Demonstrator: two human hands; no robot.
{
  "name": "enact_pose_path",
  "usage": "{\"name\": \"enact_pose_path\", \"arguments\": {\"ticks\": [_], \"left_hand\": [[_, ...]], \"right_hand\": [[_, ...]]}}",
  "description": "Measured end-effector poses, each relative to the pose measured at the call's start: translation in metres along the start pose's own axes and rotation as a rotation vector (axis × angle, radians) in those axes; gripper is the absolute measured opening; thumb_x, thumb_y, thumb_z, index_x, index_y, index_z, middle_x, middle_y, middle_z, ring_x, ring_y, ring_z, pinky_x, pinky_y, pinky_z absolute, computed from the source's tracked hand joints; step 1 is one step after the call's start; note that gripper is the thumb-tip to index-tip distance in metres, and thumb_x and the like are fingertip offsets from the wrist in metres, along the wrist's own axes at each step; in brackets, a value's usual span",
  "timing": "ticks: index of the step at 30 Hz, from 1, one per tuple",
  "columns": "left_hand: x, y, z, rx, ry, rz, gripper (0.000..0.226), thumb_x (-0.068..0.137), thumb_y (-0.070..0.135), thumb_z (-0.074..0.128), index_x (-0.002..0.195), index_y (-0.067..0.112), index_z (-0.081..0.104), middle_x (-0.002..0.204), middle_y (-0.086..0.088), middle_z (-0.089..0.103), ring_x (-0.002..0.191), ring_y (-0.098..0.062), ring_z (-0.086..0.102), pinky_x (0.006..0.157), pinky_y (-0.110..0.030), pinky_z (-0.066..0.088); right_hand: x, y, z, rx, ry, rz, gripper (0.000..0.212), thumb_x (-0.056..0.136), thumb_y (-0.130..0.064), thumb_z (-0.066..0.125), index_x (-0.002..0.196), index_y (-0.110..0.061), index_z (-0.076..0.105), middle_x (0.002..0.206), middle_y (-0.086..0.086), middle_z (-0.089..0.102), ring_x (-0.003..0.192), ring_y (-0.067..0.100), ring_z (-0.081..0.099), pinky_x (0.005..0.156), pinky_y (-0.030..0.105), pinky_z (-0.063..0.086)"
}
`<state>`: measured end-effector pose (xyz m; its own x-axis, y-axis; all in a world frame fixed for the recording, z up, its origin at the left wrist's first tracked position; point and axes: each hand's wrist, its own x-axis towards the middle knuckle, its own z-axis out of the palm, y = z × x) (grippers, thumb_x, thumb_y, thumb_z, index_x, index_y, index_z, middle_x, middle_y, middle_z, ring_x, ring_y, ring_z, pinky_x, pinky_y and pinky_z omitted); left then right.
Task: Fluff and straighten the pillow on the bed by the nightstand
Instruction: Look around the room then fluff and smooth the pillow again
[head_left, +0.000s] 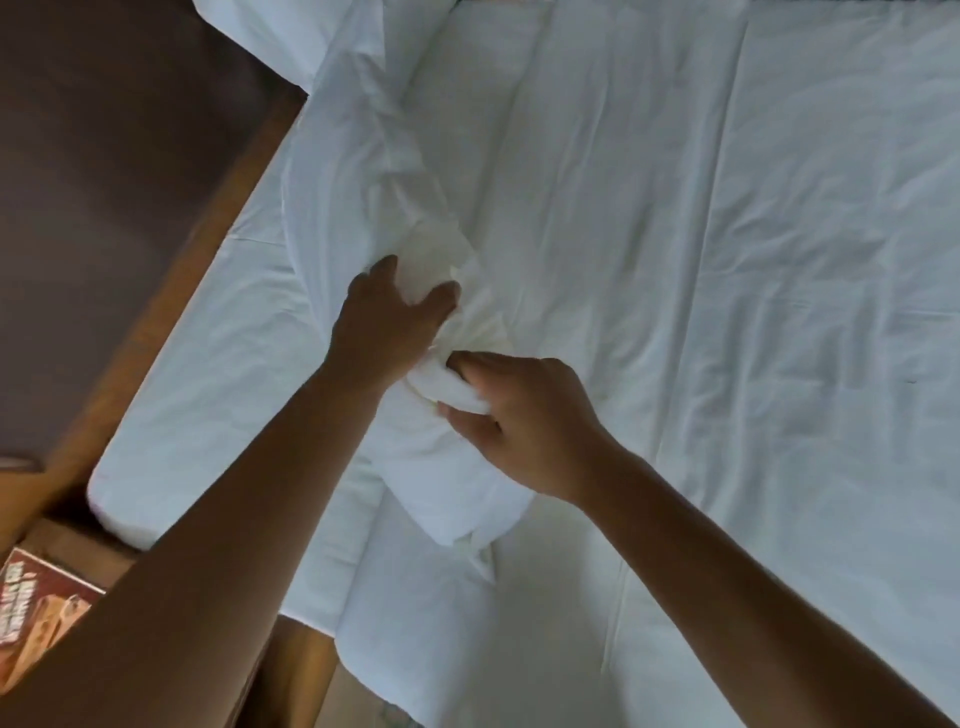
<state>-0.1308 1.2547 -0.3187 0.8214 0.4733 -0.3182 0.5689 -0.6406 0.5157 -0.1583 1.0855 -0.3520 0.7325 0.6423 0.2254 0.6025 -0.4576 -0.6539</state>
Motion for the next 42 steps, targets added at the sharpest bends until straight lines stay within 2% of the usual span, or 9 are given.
{"name": "enact_pose_path", "arguments": {"ticks": [9, 14, 18, 21, 24, 27, 32, 37, 42], "left_hand": [[-0.079, -0.096, -0.024, -0.236, 0.078, -0.205, 0.094, 0.072, 0.073, 0.065, 0.153, 0.035, 0.038, 0.145, -0.002, 0.058, 0.130, -0.037, 0.058, 0.109, -0.057, 0.049], [-0.114, -0.134, -0.026, -0.521, 0.044, -0.268, 0.092, 0.063, 0.070, 0.081, 0.143, 0.035, 0.051, 0.129, 0.007, 0.070, 0.119, -0.021, 0.068, 0.100, -0.050, 0.057], [-0.136, -0.171, -0.024, -0.435, -0.042, -0.263, 0.098, 0.062, 0.068, 0.080, 0.148, 0.042, 0.040, 0.132, 0.011, 0.065, 0.114, -0.022, 0.068, 0.085, -0.058, 0.063], [-0.138, -0.195, -0.032, -0.493, -0.129, -0.290, 0.091, 0.080, 0.050, 0.085, 0.153, 0.044, 0.032, 0.136, 0.007, 0.059, 0.115, -0.022, 0.065, 0.062, -0.049, 0.066], [-0.125, -0.214, -0.042, -0.538, -0.181, -0.241, 0.081, 0.093, 0.028, 0.076, 0.157, 0.042, 0.029, 0.143, 0.002, 0.056, 0.124, -0.024, 0.061, 0.060, -0.050, 0.066], [-0.117, -0.225, -0.044, -0.548, -0.229, -0.213, 0.076, 0.096, 0.023, 0.071, 0.158, 0.036, 0.030, 0.140, 0.001, 0.057, 0.125, -0.024, 0.061, 0.062, -0.049, 0.066], [-0.116, -0.236, -0.043, -0.571, -0.280, -0.186, 0.081, 0.094, 0.029, 0.072, 0.159, 0.033, 0.024, 0.142, -0.002, 0.055, 0.124, -0.030, 0.059, 0.060, -0.038, 0.066], [-0.118, -0.238, -0.036, -0.490, -0.366, -0.088, 0.098, 0.095, 0.055, 0.066, 0.164, 0.035, -0.001, 0.143, 0.008, 0.052, 0.125, -0.029, 0.063, 0.100, -0.054, 0.059], [-0.116, -0.251, -0.038, -0.489, -0.369, -0.153, 0.097, 0.094, 0.052, 0.066, 0.163, 0.038, -0.001, 0.150, -0.004, 0.055, 0.123, -0.036, 0.065, 0.102, -0.055, 0.057]], "right_hand": [[-0.042, -0.040, 0.053, 0.699, -0.334, 0.358, 0.059, 0.087, -0.036, 0.072, 0.140, -0.046, 0.048, 0.133, -0.022, 0.061, 0.123, -0.003, 0.055, 0.106, 0.028, 0.047], [-0.034, -0.045, 0.069, 0.814, -0.396, 0.431, 0.047, 0.086, -0.027, 0.067, 0.132, -0.038, 0.062, 0.130, -0.011, 0.069, 0.124, 0.004, 0.062, 0.111, 0.042, 0.049], [0.004, -0.045, 0.076, 0.831, -0.420, 0.519, 0.033, 0.086, -0.023, 0.063, 0.118, -0.022, 0.072, 0.111, 0.002, 0.078, 0.107, 0.022, 0.074, 0.101, 0.048, 0.056], [0.031, -0.064, 0.083, 0.629, -0.447, 0.524, 0.022, 0.092, -0.031, 0.064, 0.112, -0.024, 0.073, 0.098, -0.001, 0.078, 0.094, 0.019, 0.075, 0.087, 0.041, 0.061], [0.057, -0.101, 0.087, 0.301, -0.422, 0.447, 0.040, 0.093, -0.044, 0.065, 0.128, -0.024, 0.065, 0.114, -0.006, 0.069, 0.105, 0.016, 0.068, 0.087, 0.033, 0.055], [0.086, -0.144, 0.093, 0.031, -0.384, 0.329, 0.065, 0.094, -0.048, 0.060, 0.149, -0.019, 0.044, 0.147, 0.005, 0.051, 0.129, 0.026, 0.055, 0.101, 0.041, 0.049], [0.135, -0.200, 0.152, -0.414, -0.311, 0.234, 0.072, 0.091, -0.061, 0.053, 0.146, -0.016, 0.040, 0.148, 0.012, 0.045, 0.131, 0.040, 0.049, 0.105, 0.056, 0.043], [0.158, -0.191, 0.226, -0.741, -0.402, 0.380, 0.095, 0.096, -0.060, 0.051, 0.162, -0.006, 0.009, 0.166, 0.032, 0.009, 0.145, 0.061, 0.024, 0.110, 0.075, 0.029], [0.174, -0.171, 0.249, -0.703, -0.347, 0.470, 0.107, 0.092, -0.067, 0.053, 0.162, -0.005, 0.001, 0.166, 0.034, 0.008, 0.146, 0.061, 0.023, 0.110, 0.077, 0.025]]}}
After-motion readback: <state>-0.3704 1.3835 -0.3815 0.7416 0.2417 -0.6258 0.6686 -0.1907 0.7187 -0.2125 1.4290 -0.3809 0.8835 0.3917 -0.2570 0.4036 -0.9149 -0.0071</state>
